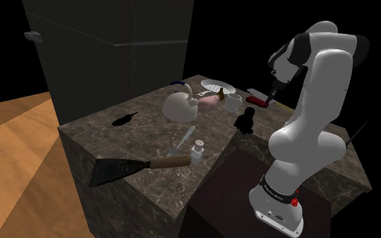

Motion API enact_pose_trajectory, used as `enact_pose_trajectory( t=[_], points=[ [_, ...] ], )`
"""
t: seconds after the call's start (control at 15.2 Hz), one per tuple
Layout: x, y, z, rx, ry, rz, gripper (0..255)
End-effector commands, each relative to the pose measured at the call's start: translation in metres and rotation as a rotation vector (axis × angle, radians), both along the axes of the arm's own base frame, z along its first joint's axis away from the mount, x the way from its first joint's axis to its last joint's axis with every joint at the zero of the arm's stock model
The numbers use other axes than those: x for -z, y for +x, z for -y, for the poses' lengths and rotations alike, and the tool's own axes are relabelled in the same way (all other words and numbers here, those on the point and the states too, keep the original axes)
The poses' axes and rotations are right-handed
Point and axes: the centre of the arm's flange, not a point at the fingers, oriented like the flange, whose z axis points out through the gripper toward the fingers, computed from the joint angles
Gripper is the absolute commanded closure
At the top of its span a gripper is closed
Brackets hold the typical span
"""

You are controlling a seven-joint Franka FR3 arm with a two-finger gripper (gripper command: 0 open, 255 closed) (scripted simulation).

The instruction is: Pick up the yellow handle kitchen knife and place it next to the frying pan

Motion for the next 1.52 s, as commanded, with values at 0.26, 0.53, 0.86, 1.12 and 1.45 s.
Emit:
enact_pose_trajectory(
  t=[0.26,0.53,0.86,1.12,1.45],
  points=[
    [0.031,0.000,0.000,0.000,0.000,0.000,255],
    [0.037,0.000,0.000,0.000,0.000,0.000,255],
    [0.037,0.000,0.000,0.000,0.000,0.000,0],
    [0.037,0.000,0.000,0.000,0.000,0.000,0],
    [-0.012,-0.007,0.002,0.000,0.000,0.000,0]
  ],
)
